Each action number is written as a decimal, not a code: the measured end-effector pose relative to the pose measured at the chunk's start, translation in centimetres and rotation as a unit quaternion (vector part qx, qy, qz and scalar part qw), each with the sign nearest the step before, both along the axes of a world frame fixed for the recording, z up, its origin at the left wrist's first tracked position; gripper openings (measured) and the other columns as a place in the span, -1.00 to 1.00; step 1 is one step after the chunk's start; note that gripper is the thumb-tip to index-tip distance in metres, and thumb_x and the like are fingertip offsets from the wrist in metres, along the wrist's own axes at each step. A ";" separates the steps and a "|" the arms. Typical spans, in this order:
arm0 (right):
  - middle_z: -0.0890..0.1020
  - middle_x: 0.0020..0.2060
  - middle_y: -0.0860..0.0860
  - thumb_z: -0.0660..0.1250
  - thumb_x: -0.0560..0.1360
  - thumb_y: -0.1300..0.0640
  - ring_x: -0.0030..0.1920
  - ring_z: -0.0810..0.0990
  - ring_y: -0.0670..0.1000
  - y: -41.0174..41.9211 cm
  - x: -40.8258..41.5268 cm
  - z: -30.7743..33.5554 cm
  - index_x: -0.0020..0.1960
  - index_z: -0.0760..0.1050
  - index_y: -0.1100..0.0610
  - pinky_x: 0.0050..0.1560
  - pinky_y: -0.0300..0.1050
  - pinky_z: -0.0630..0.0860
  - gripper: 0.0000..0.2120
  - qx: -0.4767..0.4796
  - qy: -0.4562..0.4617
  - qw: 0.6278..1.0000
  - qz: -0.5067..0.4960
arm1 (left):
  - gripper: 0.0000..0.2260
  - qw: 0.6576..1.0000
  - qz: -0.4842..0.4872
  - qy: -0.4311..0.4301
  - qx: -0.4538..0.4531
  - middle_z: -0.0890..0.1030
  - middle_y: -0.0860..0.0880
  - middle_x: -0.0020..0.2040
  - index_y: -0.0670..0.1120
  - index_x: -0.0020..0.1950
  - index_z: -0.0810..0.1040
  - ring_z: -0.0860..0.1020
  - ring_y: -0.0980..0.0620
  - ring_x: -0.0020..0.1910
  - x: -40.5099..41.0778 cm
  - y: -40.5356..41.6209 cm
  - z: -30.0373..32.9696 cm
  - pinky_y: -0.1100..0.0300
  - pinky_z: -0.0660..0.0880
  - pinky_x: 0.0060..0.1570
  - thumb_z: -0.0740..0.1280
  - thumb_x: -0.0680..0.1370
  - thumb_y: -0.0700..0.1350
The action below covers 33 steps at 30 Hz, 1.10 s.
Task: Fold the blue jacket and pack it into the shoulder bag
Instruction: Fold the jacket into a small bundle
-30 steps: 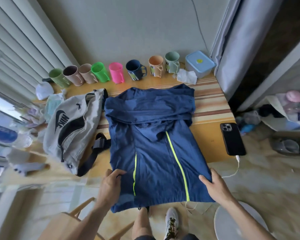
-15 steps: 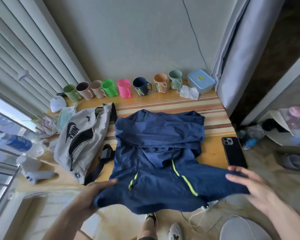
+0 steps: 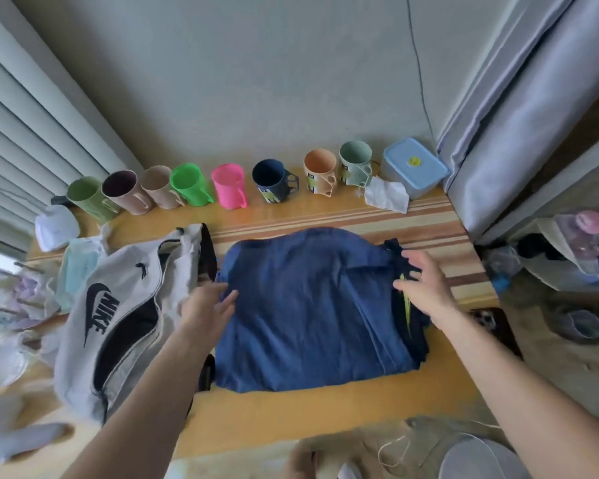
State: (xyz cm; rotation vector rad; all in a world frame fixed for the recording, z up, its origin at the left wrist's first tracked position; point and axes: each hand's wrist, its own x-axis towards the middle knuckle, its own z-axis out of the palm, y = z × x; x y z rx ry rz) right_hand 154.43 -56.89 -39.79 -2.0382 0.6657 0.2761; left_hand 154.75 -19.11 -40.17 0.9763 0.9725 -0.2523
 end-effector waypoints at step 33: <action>0.06 0.65 0.13 0.04 0.56 -0.38 0.62 0.05 0.29 6.0 0.5 -11.8 0.61 0.13 -0.19 0.54 0.37 0.04 -0.34 -0.365 -0.059 0.843 0.391 | -0.45 0.420 -0.593 -0.126 0.675 0.02 -0.11 0.65 0.03 0.62 0.21 0.08 -0.18 0.63 -4.1 -7.4 -10.7 -0.14 0.09 0.55 0.01 0.65 0.18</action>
